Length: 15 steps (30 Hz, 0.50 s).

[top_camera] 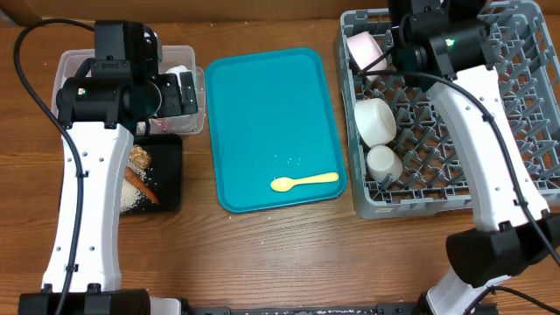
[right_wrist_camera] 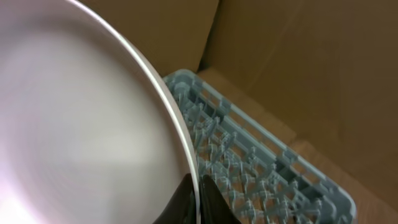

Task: Sort waste into correct bins and load items into the dishwasher
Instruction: 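Lift the pink plate with the right gripper and stand it in the rack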

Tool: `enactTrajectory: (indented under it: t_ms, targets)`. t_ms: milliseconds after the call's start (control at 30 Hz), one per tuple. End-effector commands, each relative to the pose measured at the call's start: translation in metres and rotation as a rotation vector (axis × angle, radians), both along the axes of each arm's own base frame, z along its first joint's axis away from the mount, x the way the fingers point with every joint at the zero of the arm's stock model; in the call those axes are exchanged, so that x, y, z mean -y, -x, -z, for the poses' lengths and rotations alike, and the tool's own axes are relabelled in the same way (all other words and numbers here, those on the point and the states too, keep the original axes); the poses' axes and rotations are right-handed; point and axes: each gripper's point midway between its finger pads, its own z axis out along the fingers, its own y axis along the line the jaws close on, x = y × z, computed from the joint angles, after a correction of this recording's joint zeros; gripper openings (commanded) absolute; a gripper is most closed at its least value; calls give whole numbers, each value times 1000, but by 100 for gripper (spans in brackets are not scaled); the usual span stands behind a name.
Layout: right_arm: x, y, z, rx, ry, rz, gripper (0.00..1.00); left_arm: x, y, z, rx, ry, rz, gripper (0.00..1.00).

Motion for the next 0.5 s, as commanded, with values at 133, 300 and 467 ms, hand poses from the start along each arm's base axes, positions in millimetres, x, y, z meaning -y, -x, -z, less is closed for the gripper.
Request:
enactTrajectory:
  t_ms: [133, 300, 467]
  targets:
    - [25, -19, 49, -69, 152, 34, 4, 0, -3, -6, 17, 1, -10, 100]
    - [23, -26, 76, -53, 142, 20, 4, 0, -3, -6, 17, 1, -10, 100]
    - [21, -28, 104, -90, 130, -16, 4, 0, -3, -6, 17, 1, -10, 100]
